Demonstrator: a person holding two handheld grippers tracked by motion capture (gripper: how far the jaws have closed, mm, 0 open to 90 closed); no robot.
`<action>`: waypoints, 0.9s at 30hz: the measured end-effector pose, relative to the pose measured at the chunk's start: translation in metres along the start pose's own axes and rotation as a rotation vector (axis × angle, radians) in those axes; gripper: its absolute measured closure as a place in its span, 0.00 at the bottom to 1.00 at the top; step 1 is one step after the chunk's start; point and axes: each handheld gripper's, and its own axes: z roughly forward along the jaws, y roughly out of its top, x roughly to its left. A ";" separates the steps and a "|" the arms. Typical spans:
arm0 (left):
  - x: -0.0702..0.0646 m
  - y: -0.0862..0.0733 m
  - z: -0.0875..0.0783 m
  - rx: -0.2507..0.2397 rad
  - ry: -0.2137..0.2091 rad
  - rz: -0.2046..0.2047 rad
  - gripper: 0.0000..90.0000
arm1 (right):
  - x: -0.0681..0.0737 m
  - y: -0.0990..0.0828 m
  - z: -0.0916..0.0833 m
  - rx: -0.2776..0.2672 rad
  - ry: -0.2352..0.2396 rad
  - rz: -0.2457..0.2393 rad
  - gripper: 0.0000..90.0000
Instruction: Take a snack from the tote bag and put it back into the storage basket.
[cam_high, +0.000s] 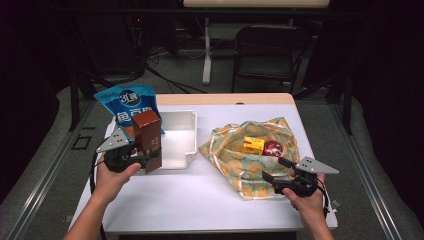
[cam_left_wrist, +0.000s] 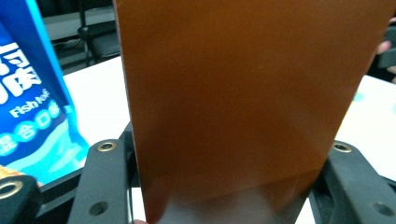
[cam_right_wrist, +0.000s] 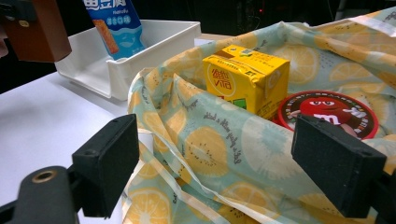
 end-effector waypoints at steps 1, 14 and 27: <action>0.000 0.000 0.000 0.000 0.000 0.000 0.49 | 0.000 0.000 0.000 0.000 0.000 0.000 0.17; 0.020 0.003 0.015 0.125 0.087 0.033 0.49 | -0.001 0.000 0.000 -0.004 0.002 0.007 0.17; 0.031 -0.005 0.043 0.314 0.164 0.092 0.49 | 0.000 -0.002 0.004 0.008 0.012 -0.002 0.17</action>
